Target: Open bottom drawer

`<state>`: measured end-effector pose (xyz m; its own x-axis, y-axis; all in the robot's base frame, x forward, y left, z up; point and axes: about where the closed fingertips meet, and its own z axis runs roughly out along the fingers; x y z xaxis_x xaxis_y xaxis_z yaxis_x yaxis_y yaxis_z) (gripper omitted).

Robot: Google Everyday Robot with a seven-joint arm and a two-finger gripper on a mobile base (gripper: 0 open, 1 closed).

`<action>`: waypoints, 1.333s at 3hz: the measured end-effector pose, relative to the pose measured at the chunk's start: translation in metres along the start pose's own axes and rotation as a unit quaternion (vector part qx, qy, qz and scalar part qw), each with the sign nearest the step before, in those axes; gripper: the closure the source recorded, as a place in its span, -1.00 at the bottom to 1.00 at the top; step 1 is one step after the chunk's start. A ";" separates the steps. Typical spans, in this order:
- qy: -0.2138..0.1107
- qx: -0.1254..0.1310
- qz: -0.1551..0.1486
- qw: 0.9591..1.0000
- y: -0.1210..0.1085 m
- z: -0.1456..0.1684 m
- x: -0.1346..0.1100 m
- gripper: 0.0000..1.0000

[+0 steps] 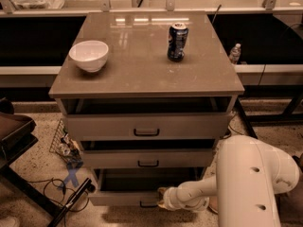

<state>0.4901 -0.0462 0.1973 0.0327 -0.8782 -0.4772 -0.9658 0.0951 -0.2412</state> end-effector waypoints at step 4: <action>0.009 -0.028 0.038 0.999 0.045 -0.016 0.021 1.00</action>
Offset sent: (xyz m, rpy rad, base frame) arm -0.0005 0.0009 -0.0005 0.0008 0.0011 0.0011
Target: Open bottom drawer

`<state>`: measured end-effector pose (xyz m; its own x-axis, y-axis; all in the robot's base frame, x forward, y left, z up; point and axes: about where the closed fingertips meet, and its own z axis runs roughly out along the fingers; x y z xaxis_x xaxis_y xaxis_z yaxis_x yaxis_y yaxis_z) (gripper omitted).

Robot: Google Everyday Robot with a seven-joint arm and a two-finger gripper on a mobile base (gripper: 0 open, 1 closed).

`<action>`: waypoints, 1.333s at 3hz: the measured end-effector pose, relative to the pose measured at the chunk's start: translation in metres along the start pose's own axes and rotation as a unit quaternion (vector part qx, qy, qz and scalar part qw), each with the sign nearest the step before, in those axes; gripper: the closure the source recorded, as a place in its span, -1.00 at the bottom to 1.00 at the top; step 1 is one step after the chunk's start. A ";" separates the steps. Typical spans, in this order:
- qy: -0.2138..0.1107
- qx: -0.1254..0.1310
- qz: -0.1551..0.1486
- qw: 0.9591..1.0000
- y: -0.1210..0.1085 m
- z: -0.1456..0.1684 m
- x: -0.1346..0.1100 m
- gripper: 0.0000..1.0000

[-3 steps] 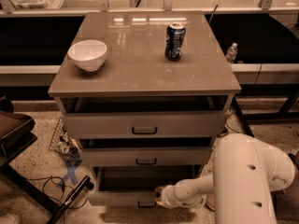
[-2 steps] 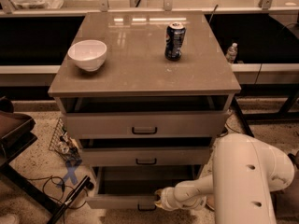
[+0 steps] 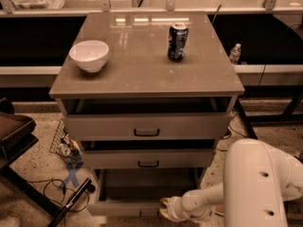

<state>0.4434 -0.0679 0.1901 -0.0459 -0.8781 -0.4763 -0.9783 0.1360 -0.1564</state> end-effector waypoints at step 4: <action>-0.001 -0.009 0.015 1.000 0.025 -0.013 0.006 1.00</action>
Offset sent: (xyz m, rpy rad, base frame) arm -0.2344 -0.1043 0.0263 0.0609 0.2812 -0.1744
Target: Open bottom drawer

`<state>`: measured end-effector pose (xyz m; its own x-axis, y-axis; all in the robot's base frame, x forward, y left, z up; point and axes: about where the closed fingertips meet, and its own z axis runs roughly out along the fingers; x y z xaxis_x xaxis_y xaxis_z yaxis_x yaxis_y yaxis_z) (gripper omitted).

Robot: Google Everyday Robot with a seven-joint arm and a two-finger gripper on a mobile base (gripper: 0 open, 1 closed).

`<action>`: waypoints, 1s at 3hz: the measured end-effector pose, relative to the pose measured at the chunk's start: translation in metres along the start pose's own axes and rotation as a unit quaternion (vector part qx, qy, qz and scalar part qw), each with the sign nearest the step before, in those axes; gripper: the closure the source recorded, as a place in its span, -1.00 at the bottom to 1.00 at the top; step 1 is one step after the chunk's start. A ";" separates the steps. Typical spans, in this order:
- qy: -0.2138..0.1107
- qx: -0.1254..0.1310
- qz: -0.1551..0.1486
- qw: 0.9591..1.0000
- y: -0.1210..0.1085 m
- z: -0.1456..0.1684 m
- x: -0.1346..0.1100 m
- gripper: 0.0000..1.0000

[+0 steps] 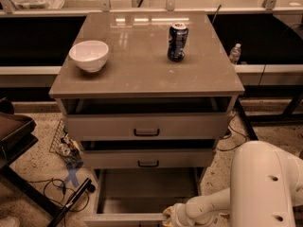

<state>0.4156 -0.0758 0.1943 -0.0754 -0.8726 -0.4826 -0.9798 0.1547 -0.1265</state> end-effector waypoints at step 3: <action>-0.002 -0.009 0.012 1.000 0.025 -0.012 0.007 0.05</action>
Offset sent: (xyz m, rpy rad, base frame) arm -0.0269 -0.0107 0.0041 0.0095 0.0249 -0.0131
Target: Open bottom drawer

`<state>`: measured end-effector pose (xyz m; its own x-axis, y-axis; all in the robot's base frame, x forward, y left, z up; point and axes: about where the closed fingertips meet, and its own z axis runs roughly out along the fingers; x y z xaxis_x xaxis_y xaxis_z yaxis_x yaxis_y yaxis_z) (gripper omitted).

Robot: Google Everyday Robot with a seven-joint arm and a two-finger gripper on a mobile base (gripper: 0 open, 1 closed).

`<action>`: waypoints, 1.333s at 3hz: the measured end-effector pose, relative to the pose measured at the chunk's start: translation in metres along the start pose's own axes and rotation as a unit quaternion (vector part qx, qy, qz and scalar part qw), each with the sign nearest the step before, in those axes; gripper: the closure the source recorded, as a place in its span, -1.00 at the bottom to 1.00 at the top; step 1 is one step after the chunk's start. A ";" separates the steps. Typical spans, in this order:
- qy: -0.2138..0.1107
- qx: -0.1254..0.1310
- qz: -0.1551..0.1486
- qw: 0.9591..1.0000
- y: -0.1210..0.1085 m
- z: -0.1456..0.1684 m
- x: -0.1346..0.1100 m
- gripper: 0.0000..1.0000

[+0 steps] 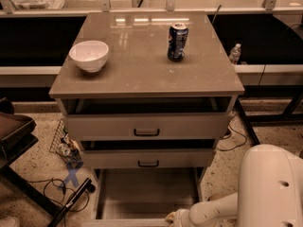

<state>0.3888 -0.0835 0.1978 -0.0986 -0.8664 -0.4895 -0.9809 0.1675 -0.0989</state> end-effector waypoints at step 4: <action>0.026 0.017 -0.001 1.000 -0.006 -0.031 -0.011 -0.95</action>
Offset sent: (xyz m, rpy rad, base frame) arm -0.0006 0.0008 -0.0004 0.0009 0.0013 0.0009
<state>0.3906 -0.0892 0.2307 -0.1068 -0.8895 -0.4444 -0.9748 0.1816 -0.1293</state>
